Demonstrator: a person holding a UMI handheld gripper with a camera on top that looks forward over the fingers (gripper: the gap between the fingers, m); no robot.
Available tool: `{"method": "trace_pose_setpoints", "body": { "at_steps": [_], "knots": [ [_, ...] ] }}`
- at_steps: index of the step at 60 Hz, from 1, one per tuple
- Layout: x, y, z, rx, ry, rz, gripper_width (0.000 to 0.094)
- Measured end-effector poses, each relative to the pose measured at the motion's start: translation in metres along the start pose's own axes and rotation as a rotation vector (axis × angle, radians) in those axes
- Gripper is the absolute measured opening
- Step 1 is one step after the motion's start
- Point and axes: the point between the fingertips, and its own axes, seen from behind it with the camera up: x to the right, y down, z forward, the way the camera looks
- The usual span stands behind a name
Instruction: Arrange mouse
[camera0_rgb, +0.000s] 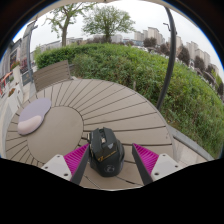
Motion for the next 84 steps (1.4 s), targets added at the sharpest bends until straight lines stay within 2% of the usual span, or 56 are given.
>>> {"method": "trace_pose_setpoints", "body": {
  "at_steps": [16, 19, 21, 22, 25, 26, 34, 38, 44, 54, 60, 69, 78, 82, 84],
  "knots": [
    [0.013, -0.008, 0.021, -0.047, 0.008, 0.044, 0.0851],
    [0.014, -0.009, 0.022, -0.049, 0.011, 0.052, 0.0785],
    [0.012, -0.010, 0.023, -0.052, 0.003, 0.054, 0.0671],
    [0.012, -0.010, 0.023, -0.053, 0.001, 0.059, 0.0643],
    [0.013, -0.010, 0.024, -0.059, 0.012, 0.055, 0.0612],
    [0.013, -0.010, 0.023, -0.062, 0.011, 0.043, 0.0574],
    [0.007, -0.014, 0.018, -0.096, -0.011, 0.051, 0.0514],
    [0.002, -0.033, 0.005, -0.082, -0.012, 0.045, 0.0514],
    [-0.031, -0.087, -0.020, -0.022, -0.068, 0.013, 0.0512],
    [-0.158, -0.173, -0.039, 0.080, -0.211, -0.069, 0.0511],
    [-0.244, -0.196, -0.026, 0.101, -0.261, -0.096, 0.0512],
    [-0.354, -0.176, 0.030, 0.077, -0.288, -0.152, 0.0511],
    [-0.388, -0.123, 0.089, -0.014, -0.231, -0.161, 0.0518],
    [-0.393, -0.106, 0.094, -0.056, -0.207, -0.161, 0.0581],
    [-0.395, -0.110, 0.095, -0.037, -0.204, -0.158, 0.0615]
  ]
}}
